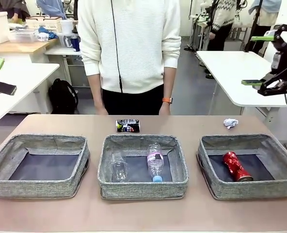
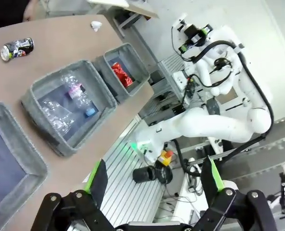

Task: Sort the waste into the appropriate baskets.
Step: Place the picked waste into the Fabric basket indicated by the person, then pick up the waste item pointed out by the person.

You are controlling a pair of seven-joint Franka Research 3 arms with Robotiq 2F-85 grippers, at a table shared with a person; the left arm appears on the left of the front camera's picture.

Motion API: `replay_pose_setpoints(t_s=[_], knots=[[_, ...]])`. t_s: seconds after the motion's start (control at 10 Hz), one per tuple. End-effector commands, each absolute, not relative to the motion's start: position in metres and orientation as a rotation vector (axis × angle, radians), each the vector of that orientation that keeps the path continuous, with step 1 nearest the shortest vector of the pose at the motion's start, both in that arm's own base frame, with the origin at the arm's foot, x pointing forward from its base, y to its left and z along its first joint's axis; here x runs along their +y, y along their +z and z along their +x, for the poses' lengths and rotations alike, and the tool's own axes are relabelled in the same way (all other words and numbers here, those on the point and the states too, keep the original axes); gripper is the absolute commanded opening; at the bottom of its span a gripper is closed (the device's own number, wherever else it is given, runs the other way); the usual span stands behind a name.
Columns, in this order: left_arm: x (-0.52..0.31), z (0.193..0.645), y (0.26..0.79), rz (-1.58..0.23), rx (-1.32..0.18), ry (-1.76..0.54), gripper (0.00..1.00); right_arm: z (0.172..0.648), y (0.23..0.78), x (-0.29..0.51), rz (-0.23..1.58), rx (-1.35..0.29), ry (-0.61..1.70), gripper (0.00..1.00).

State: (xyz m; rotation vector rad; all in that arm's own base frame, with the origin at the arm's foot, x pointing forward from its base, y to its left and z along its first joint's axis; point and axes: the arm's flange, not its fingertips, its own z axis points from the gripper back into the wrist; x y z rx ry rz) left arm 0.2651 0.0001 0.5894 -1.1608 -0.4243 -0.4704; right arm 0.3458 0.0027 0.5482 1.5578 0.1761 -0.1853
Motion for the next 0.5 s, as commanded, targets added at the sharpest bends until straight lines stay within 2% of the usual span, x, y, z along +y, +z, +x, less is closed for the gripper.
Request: replay_pose_setpoints(t_s=[0.0, 0.4], knots=[[0.0021, 0.2632, 0.5916, -1.158, -0.452, -0.491, 1.0, 0.346, 0.5503, 0.0022, 1.563, 0.17, -0.175, 1.0], [0.0021, 0.2632, 0.5916, -1.158, -0.452, -0.491, 1.0, 0.346, 0.5503, 0.0022, 1.563, 0.17, -0.175, 1.0]])
